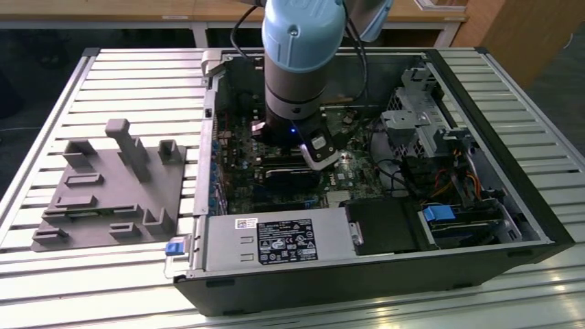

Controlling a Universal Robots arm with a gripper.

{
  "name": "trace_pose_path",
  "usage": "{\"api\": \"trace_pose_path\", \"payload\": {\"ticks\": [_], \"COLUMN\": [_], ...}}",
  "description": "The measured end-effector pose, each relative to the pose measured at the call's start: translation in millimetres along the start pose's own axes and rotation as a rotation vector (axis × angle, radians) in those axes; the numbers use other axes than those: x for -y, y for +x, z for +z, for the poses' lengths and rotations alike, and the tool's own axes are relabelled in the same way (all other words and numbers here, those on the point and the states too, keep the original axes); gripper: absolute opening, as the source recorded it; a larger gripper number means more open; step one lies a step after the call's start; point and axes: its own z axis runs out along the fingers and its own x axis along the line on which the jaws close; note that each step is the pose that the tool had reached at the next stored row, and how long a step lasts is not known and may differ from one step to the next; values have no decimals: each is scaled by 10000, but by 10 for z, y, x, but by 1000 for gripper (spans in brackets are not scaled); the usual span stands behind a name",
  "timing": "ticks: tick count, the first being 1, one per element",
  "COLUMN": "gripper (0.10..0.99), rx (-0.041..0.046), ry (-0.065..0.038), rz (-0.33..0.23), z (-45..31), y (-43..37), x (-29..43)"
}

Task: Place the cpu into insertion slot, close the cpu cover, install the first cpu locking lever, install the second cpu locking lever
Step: 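Install the second cpu locking lever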

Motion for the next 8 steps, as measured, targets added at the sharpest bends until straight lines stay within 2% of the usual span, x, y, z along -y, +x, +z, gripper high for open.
{"api": "trace_pose_path", "payload": {"ticks": [8], "gripper": [106], "rx": [8], "ry": [-67], "rz": [38], "z": [45], "y": [42], "x": [18]}}
